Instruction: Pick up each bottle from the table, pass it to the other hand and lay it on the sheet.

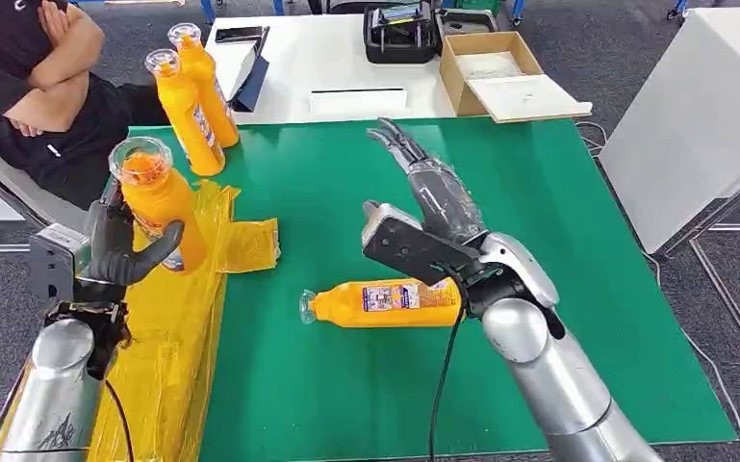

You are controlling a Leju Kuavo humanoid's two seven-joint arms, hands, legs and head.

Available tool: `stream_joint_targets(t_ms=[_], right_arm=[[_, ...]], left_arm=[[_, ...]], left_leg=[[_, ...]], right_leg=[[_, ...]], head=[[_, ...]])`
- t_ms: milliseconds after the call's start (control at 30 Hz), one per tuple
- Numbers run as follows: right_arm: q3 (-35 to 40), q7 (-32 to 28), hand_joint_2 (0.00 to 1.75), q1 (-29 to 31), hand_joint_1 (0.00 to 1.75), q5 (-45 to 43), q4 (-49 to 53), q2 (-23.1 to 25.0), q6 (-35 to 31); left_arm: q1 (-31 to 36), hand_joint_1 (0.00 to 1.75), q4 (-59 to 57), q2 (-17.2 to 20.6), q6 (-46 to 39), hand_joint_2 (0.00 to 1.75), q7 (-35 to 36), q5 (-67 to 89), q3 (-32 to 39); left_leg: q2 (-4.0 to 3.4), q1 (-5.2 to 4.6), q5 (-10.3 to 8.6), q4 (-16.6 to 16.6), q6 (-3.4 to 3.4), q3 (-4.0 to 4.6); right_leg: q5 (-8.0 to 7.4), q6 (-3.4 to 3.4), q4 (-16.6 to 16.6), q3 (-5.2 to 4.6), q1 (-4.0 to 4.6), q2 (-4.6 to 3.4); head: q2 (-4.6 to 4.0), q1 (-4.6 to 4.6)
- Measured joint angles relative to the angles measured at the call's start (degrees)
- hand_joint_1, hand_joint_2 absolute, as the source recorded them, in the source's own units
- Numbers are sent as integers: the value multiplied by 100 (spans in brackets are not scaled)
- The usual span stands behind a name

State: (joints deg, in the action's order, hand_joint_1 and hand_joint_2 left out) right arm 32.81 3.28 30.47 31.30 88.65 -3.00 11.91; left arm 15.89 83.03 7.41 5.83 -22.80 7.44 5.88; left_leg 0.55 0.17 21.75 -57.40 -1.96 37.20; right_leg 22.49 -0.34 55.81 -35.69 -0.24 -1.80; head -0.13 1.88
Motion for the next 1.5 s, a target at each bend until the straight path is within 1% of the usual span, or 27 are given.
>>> stream_joint_targets(t_ms=[33, 133, 233, 333, 400, 567, 700, 933, 1133, 1167, 1200, 1500], right_arm=[[-34, -28, 0, -7, 0, -41, 19, -39, -4], [-291, -144, 0, -147, 0, -39, 112, -216, -50], [-620, -240, 0, -400, 0, 35, 244, -351, -85], [-949, -291, 0, -563, 0, 48, 341, -518, -76], [-1201, -341, 0, -691, 0, 57, 382, -636, -33], [-1749, -503, 0, -908, 0, -2, 420, -916, 186], [-1954, -546, 0, -969, 0, -249, 470, -1178, 389], [-1998, -643, 0, -1038, 0, -627, 463, -1764, 527], [-1919, -656, 0, -1029, 0, -677, 404, -1958, 525], [-1908, -656, 0, -1030, 0, -682, 393, -1978, 525], [-1886, -656, 0, -1029, 0, -684, 380, -1995, 522], [-1526, -671, 0, -1026, 0, -516, 162, -1967, 407]], left_arm=[[27, 175, -28, 34, -149, 175, -26, 131, 0], [116, 175, -50, 87, -1131, 175, -15, 1234, -26], [191, 175, -13, 162, -2085, 175, 497, 2888, -228], [234, 175, 2, 188, -2548, 175, 1035, 4355, -523], [234, 175, -108, 194, -2665, 175, 1182, 4929, -773], [243, 175, -754, 238, -3007, 175, 1174, 5162, -1329], [382, 175, -1395, 288, -3145, 175, 1187, 5488, -1683], [536, 175, -2962, 293, -3626, 175, 1043, 5571, -2217], [688, 175, -3883, 291, -3678, 175, 877, 5429, -2465], [715, 152, -3996, 291, -3678, 175, 846, 5400, -2492], [749, 119, -4107, 291, -3680, 175, 815, 5372, -2518], [1004, 119, -4867, 258, -3711, 175, 732, 5208, -2675]], left_leg=[[0, 1, 0, 0, 0, 0], [1, 2, -2, -1, 3, -3], [7, 0, -2, -1, 3, 0], [7, -5, -1, -2, 1, 0], [9, -9, 0, -1, -1, 0], [2, -10, 0, -1, -1, 1], [5, -10, -4, -2, -7, 0], [-1, -9, -4, -1, -9, 1], [1, -8, -4, 0, -9, 3], [1, -9, -4, 0, -9, 3], [1, -9, -4, 1, -9, 3], [2, -9, -3, 3, -10, -22]], right_leg=[[0, 0, 0, 0, 1, 0], [0, -1, 0, 2, 3, 2], [0, 0, 0, 2, 1, 4], [0, 0, -2, 2, -6, 5], [0, 1, -3, 4, -9, 9], [-8, 12, -2, 4, -11, 1], [-8, 12, -3, 4, -12, 5], [-9, 13, -2, 4, -11, -1], [-9, 13, -2, 4, -10, 1], [-9, 13, -1, 4, -10, 1], [-9, 13, -2, 4, -10, 1], [-9, 13, 1, 29, -10, 1]], head=[[0, -2], [0, 0], [0, 0], [0, -2], [0, -2], [0, -2], [0, 0], [0, 0], [0, 0], [0, 0], [0, 0], [0, 0]])
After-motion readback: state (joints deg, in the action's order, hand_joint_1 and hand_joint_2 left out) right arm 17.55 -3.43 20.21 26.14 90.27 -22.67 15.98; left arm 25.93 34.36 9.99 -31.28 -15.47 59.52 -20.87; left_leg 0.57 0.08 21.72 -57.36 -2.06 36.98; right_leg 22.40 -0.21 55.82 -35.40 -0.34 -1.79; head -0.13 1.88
